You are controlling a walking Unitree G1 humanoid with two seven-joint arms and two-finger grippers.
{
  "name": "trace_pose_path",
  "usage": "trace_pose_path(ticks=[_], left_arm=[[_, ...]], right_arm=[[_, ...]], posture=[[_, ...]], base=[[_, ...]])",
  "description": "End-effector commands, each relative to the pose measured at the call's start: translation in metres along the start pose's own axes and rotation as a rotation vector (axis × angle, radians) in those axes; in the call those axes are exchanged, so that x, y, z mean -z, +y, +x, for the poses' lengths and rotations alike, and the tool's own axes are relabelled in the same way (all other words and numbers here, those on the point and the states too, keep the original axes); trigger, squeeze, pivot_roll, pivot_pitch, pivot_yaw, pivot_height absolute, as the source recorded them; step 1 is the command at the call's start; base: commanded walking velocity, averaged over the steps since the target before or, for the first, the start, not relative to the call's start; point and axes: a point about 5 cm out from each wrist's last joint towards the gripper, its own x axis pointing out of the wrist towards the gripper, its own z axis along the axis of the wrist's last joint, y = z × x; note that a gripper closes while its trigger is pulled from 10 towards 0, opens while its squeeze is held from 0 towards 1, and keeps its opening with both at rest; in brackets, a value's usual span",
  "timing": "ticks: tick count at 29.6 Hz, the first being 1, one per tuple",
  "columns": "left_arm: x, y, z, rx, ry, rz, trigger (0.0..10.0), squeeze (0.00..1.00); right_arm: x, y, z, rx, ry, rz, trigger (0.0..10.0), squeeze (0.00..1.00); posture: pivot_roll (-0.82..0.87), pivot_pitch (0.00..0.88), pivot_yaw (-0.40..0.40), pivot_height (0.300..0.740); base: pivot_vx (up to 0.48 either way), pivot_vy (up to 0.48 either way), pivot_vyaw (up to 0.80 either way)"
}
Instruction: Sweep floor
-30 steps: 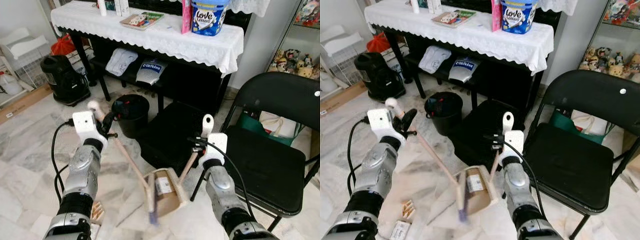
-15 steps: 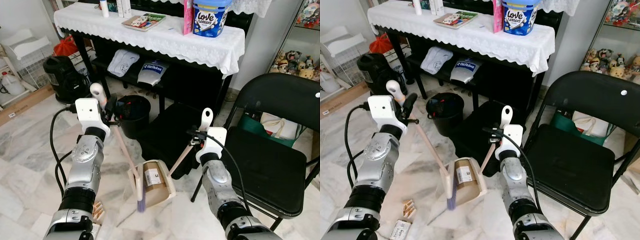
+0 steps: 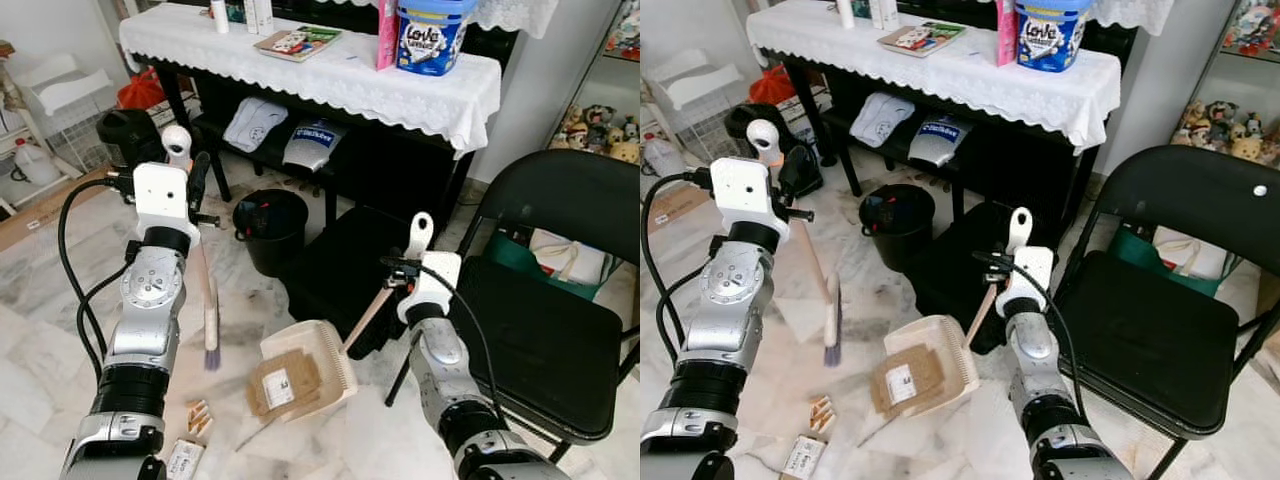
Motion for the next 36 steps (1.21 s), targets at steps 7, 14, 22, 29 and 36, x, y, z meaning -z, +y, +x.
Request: trace_pose_path(ticks=[7, 14, 22, 29, 36], left_arm=[[0.017, -0.011, -0.014, 0.031, 0.048, 0.054, 10.0, 0.00], [0.023, -0.014, -0.017, 0.049, 0.071, 0.071, 10.0, 0.00], [0.025, -0.016, -0.017, 0.048, 0.078, 0.073, 10.0, 0.00], [0.023, -0.014, -0.015, 0.031, 0.061, 0.087, 10.0, 0.00], [0.023, -0.013, -0.014, 0.031, 0.060, 0.097, 10.0, 0.00]], right_arm=[[-0.013, -0.002, 0.005, -0.001, -0.066, 0.002, 10.0, 0.00], [-0.011, -0.001, 0.004, -0.026, -0.060, -0.014, 10.0, 0.00], [-0.011, 0.011, 0.004, -0.167, -0.039, -0.001, 10.0, 0.00], [-0.018, 0.020, 0.006, -0.195, -0.077, 0.055, 10.0, 0.00], [-0.035, 0.038, 0.008, -0.343, -0.153, 0.095, 10.0, 0.00]], posture=[[0.00, 0.000, 0.047, 0.740], [0.00, 0.000, 0.047, 0.740], [0.00, 0.000, 0.041, 0.740], [0.01, 0.000, 0.036, 0.740], [0.01, 0.000, 0.032, 0.740]], base=[[0.000, 0.000, 0.00], [0.000, 0.000, 0.00], [0.000, 0.000, 0.00], [0.000, 0.000, 0.00], [0.000, 0.000, 0.00]])
